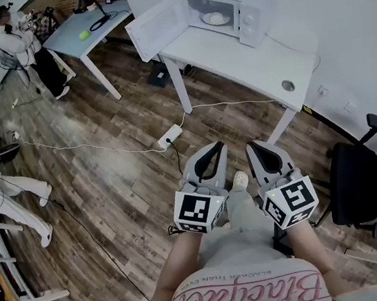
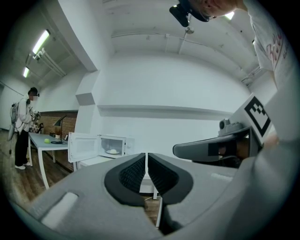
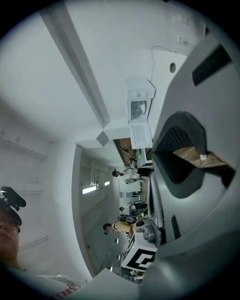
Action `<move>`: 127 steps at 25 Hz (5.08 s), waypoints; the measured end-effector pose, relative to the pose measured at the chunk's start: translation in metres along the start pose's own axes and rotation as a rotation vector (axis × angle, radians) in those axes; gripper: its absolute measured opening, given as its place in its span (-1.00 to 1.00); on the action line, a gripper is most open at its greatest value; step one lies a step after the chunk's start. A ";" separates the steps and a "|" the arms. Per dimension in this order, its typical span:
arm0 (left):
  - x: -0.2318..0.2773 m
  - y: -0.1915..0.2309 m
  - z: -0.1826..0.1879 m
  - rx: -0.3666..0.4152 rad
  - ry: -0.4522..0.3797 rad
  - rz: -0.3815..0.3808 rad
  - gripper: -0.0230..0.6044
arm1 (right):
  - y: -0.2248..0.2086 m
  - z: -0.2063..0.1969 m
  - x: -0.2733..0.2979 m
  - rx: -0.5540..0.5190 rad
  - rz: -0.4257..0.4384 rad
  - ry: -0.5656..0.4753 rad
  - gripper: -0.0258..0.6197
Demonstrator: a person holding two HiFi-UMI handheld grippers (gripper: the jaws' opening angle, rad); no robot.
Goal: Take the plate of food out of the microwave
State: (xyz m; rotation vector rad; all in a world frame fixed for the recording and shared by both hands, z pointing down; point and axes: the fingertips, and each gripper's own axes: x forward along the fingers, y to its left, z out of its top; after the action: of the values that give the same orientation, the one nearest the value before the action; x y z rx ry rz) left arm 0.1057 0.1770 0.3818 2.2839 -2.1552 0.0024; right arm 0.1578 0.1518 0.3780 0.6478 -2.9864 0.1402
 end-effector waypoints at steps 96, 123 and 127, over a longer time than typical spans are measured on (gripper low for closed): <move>0.346 0.180 -0.005 -0.063 0.010 -0.042 -0.91 | -0.238 0.042 0.301 0.082 0.091 -0.006 -0.88; 0.399 0.333 -0.007 -0.138 0.021 -0.203 -0.91 | -0.227 0.049 0.452 0.218 -0.043 0.022 -0.88; 0.402 0.356 -0.006 -0.143 0.012 -0.229 -0.91 | -0.218 0.055 0.477 0.251 -0.035 -0.002 -0.88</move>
State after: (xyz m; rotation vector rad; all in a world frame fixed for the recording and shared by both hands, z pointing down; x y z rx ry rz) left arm -0.2260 -0.2453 0.3882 2.4231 -1.8108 -0.1338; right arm -0.1872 -0.2471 0.3866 0.7220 -2.9832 0.5187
